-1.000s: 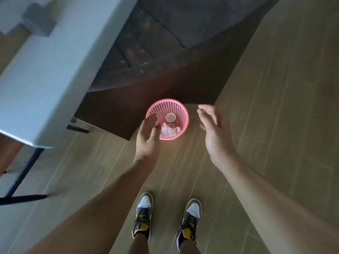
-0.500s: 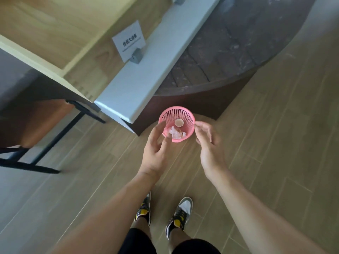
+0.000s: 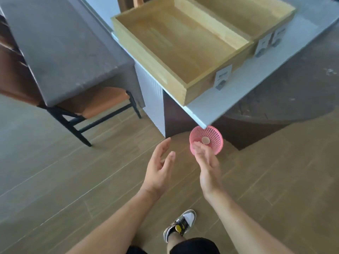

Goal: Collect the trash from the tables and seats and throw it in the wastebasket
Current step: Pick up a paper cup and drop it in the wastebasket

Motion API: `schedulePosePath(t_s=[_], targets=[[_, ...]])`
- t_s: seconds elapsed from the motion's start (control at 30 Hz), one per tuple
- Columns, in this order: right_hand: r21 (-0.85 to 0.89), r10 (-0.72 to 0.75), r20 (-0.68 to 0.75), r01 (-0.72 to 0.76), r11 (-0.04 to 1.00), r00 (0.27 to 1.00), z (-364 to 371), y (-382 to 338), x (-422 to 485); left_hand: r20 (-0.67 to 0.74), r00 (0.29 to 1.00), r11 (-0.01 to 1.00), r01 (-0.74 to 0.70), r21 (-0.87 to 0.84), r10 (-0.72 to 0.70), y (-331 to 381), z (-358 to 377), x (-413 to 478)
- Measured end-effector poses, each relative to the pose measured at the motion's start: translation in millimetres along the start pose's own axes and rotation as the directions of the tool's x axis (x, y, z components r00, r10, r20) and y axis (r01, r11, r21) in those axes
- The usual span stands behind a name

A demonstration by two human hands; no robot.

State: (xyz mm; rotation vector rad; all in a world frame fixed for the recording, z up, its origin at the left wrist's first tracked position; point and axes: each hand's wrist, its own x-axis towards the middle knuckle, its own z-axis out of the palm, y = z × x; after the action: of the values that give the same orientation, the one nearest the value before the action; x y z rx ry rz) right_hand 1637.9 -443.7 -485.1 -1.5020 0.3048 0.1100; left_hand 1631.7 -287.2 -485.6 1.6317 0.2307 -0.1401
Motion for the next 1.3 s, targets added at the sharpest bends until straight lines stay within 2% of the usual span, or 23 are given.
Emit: schedulePosePath(t_s=[0.2, 0.4, 0.57, 0.7, 0.93, 1.3], targets=[[-0.039, -0.078, 0.226, 0.089, 0.995, 0.971, 145, -30, -34, -0.206, 0.977, 0.999, -0.050, -0.001, 0.048, 25, -145, -39], [-0.029, -0.180, 0.453, 0.217, 0.976, 0.873, 309, -61, -95, -0.383, 0.919, 0.994, -0.112, -0.016, 0.098, 46, -307, -103], [0.037, -0.224, 0.574, 0.248, 0.968, 0.788, 428, -87, -146, -0.535, 0.836, 0.985, -0.171, -0.033, 0.126, 62, -434, -152], [0.062, -0.259, 0.637, 0.287, 0.956, 0.726, 511, -104, -173, -0.638, 0.757, 0.978, -0.205, -0.023, 0.144, 78, -517, -176], [0.110, -0.280, 0.703, 0.288, 0.951, 0.654, 626, -119, -178, -0.758, 0.635, 0.962, -0.272, -0.035, 0.151, 96, -615, -181], [0.133, -0.261, 0.804, 0.266, 0.955, 0.535, 833, -144, -99, -0.876, 0.456, 0.947, -0.321, 0.005, 0.159, 135, -786, -85]])
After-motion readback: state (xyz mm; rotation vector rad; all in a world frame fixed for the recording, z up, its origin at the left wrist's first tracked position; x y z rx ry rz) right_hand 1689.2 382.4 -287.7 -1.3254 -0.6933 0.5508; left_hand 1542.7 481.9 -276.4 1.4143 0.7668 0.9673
